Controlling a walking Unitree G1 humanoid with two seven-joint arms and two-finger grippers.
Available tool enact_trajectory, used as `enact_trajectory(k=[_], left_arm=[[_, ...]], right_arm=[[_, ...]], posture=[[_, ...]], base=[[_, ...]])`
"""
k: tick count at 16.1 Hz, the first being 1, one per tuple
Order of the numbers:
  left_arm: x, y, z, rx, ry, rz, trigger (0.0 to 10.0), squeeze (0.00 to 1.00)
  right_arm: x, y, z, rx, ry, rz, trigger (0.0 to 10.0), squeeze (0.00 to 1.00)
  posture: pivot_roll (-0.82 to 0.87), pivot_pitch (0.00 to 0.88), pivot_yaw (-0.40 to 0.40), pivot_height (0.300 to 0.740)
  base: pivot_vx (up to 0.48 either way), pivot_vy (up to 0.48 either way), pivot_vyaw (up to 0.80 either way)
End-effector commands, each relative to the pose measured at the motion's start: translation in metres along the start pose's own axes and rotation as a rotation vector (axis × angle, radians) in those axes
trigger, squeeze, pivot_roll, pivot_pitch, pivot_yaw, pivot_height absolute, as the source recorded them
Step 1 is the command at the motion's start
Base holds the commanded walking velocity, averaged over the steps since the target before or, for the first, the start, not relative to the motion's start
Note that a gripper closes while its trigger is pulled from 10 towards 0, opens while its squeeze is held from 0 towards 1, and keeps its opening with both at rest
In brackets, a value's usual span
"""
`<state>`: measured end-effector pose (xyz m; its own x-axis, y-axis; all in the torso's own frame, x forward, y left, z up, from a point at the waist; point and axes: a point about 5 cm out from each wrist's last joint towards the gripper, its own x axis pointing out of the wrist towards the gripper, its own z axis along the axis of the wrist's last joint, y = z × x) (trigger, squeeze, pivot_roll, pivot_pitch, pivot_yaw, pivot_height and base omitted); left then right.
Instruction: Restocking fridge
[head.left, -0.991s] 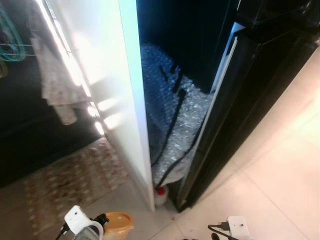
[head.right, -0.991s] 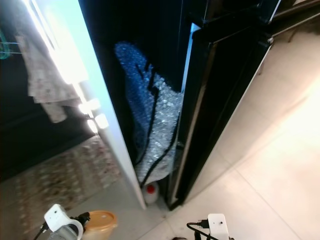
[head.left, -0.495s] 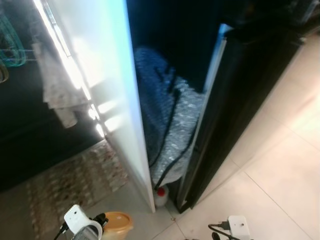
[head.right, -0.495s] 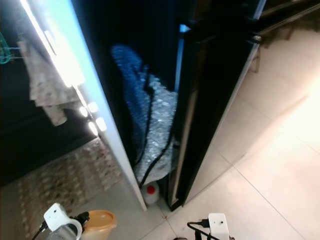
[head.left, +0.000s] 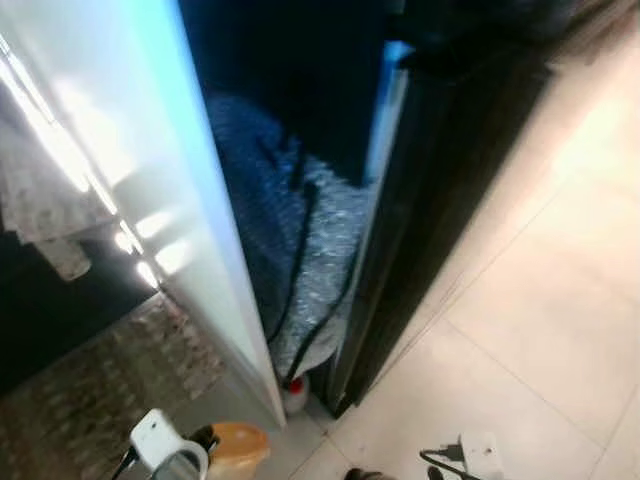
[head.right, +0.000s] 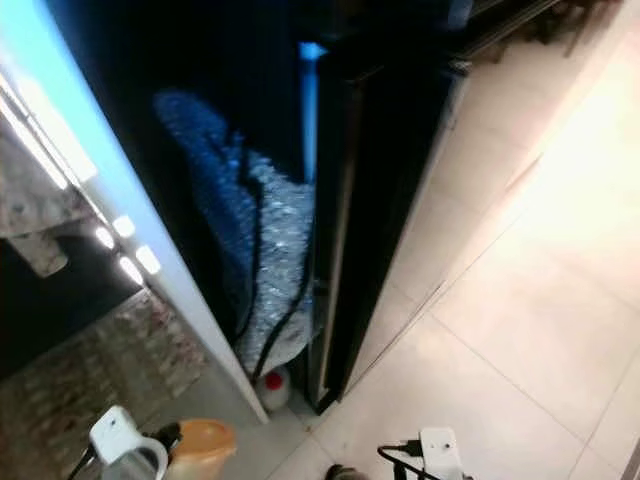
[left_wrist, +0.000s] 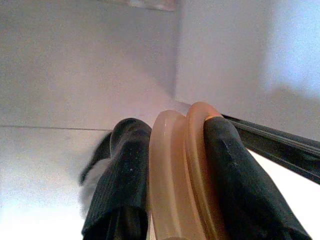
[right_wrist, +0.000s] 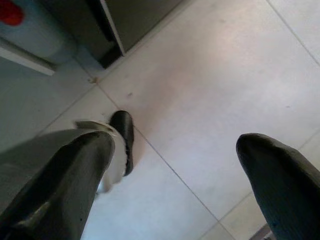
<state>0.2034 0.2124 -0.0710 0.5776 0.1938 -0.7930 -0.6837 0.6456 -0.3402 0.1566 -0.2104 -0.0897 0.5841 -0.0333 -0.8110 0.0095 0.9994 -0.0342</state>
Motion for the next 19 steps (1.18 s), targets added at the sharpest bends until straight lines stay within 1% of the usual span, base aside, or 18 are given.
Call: enact_trajectory(k=[1, 6, 7, 8, 9, 11, 19], left_arm=[[-0.0008, 0.0052, -0.0057, 0.000, 0.027, 0.023, 10.0, 0.00], [-0.0005, 0.0026, -0.0051, 0.025, 0.027, 0.006, 10.0, 0.00], [-0.0006, 0.0025, -0.0056, 0.026, 0.028, 0.006, 10.0, 0.00], [-0.0006, 0.0025, -0.0061, 0.027, 0.029, 0.007, 10.0, 0.00], [-0.0007, 0.0024, -0.0068, 0.033, 0.030, 0.007, 10.0, 0.00], [-0.0007, 0.0021, -0.0068, 0.044, 0.029, 0.004, 10.0, 0.00], [-0.0008, 0.0009, -0.0083, 0.061, 0.031, -0.001, 10.0, 0.00]], right_arm=[[-0.0018, 0.0002, -0.0075, 0.005, 0.020, 0.001, 10.0, 0.00], [-0.0019, 0.0003, -0.0075, 0.026, 0.011, -0.011, 10.0, 0.00], [-0.0019, 0.0002, -0.0079, 0.016, 0.018, -0.011, 10.0, 0.00], [-0.0020, 0.0001, -0.0085, 0.034, 0.020, -0.016, 10.0, 0.00], [-0.0019, -0.0001, -0.0077, 0.008, 0.018, -0.011, 10.0, 0.00], [-0.0020, -0.0003, -0.0084, 0.022, 0.021, -0.016, 10.0, 0.00], [-0.0017, 0.0002, -0.0076, 0.013, 0.019, -0.013, 10.0, 0.00]], posture=[[-0.06, 0.163, 0.037, 0.740], [-0.06, 0.164, 0.042, 0.740], [-0.06, 0.164, 0.042, 0.740], [-0.06, 0.165, 0.042, 0.740], [-0.06, 0.165, 0.041, 0.740], [-0.06, 0.165, 0.041, 0.740], [-0.06, 0.164, 0.043, 0.740]], base=[[0.000, 0.000, 0.00], [0.000, 0.311, 0.00], [0.000, 0.270, 0.00], [0.000, 0.259, -0.80], [0.000, 0.259, -0.80], [0.000, 0.000, -0.80], [0.000, 0.000, -0.80]])
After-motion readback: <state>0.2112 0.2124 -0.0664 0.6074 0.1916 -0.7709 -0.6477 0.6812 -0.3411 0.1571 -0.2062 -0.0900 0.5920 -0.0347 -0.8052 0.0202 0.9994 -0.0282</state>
